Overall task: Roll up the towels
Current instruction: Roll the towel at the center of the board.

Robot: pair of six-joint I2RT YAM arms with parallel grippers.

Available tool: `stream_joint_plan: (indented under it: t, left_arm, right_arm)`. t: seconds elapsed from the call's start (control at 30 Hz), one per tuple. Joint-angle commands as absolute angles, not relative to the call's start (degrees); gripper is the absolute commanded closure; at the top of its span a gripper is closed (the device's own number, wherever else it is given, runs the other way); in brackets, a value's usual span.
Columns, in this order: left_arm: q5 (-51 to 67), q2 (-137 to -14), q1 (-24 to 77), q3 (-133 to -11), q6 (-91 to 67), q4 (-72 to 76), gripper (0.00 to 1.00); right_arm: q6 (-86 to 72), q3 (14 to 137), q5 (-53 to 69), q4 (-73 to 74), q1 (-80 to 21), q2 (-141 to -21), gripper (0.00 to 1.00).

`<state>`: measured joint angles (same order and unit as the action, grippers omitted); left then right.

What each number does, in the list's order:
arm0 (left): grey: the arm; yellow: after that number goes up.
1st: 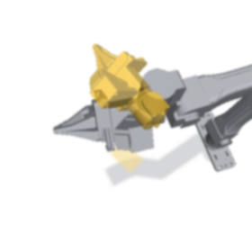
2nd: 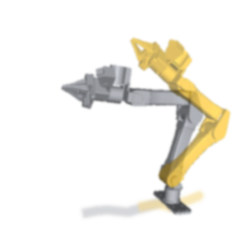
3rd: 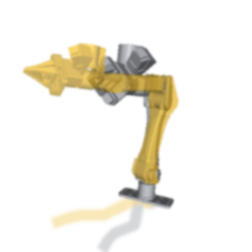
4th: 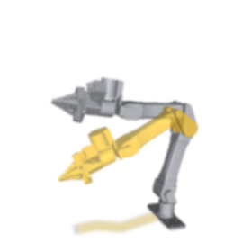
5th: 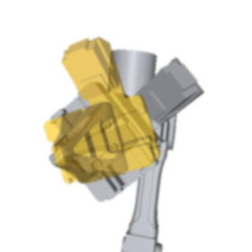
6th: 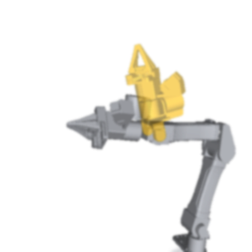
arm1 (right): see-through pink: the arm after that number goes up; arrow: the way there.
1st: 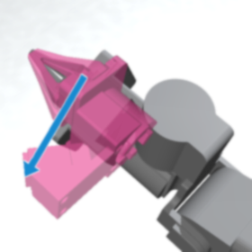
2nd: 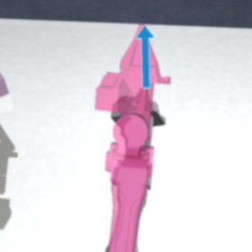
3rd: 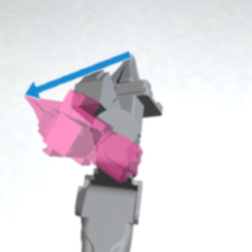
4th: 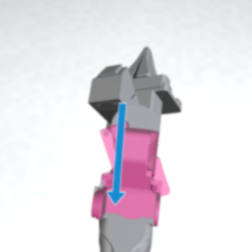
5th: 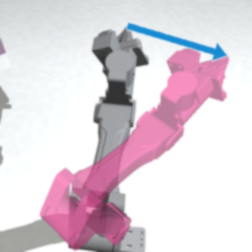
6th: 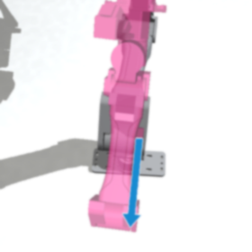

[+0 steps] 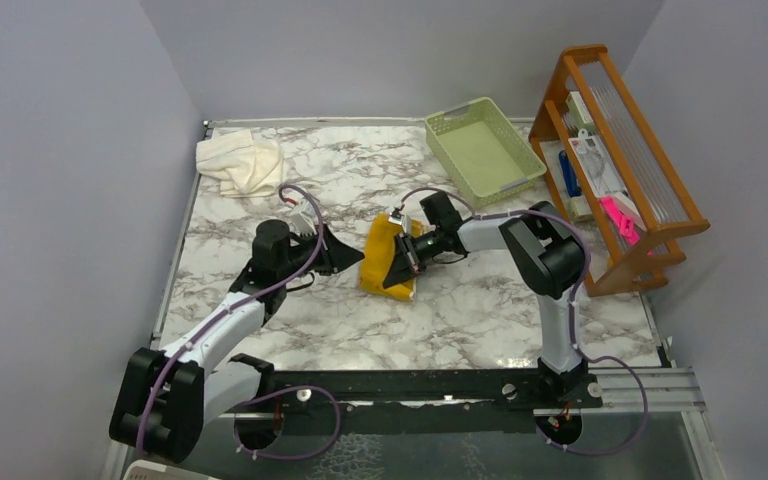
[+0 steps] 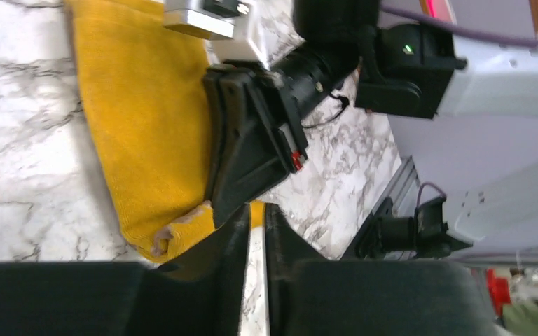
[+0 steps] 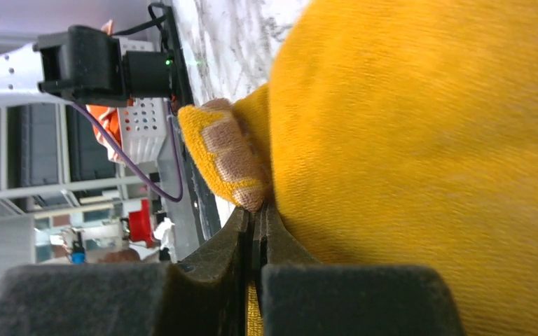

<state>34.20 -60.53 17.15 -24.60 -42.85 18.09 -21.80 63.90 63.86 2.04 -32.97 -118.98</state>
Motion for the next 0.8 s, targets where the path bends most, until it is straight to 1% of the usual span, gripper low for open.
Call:
stream_joint_plan:
  t: [0.0, 0.03, 0.23, 0.43, 0.77]
  left_arm:
    - [36.8, -62.2, 20.9, -23.9, -42.9, 24.8, 0.94]
    - [36.8, -62.9, 21.7, -24.1, -42.9, 25.0, 1.0]
    - [36.3, -68.7, 26.2, -22.8, -43.5, 27.6, 1.0]
    - [37.0, -74.0, 27.0, -21.7, -44.2, 31.0, 1.0]
    - [29.3, -82.5, 27.0, -23.2, -40.8, 33.0, 1.0]
  right_arm:
    - [-26.1, 65.3, 65.2, 1.4, -31.8, -122.1, 0.99]
    - [-25.9, 65.6, 64.5, 2.3, -31.8, -123.0, 0.99]
    - [-27.6, 65.7, 60.2, 3.8, -31.3, -125.7, 0.99]
    - [-28.4, 66.0, 60.0, 3.7, -31.2, -126.3, 0.99]
    - [-27.7, 66.3, 60.1, 4.5, -31.3, -126.4, 0.99]
